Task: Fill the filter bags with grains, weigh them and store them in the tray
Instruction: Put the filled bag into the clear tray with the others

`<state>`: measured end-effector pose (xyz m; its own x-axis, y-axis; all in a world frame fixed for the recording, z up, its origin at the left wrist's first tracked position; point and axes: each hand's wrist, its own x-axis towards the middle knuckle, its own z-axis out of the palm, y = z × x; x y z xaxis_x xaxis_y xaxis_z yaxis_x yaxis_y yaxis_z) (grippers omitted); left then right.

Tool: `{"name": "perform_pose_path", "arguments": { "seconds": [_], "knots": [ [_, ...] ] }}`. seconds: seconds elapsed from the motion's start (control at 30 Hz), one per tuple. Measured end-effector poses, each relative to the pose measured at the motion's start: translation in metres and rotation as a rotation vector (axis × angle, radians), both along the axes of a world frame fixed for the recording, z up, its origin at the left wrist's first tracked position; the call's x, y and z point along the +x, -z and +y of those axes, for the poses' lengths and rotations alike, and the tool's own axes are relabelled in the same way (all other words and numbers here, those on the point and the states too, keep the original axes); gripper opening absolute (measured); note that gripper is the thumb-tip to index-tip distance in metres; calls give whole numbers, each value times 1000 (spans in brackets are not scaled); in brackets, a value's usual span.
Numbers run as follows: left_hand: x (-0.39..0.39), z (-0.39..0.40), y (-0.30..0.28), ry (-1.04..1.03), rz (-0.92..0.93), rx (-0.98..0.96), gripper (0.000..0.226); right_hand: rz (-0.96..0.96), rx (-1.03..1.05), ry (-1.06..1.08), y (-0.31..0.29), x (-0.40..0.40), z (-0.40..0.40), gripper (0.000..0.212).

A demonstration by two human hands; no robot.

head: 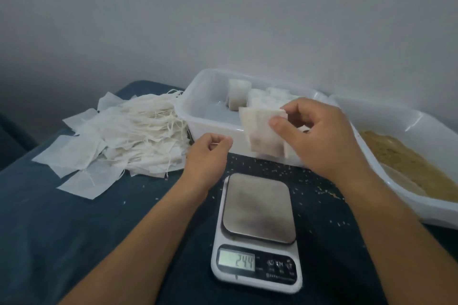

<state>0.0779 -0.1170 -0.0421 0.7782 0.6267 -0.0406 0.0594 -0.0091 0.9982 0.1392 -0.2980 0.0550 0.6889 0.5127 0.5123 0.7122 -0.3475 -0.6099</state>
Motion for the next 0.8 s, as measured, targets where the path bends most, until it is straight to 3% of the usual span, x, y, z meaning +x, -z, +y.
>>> {"name": "perform_pose_path", "arguments": {
  "seconds": [0.27, 0.53, 0.8],
  "knots": [
    [-3, -9, 5, 112, 19, 45, 9, 197, 8, 31, -38, 90, 84, 17],
    [-1, -9, 14, 112, 12, 61, 9, 46, -370, 149, -3, 160, 154, 13],
    [0, -15, 17, 100, -3, 56, 9, 37, -626, 219, 23, 206, 171, 12]
  ]
}}
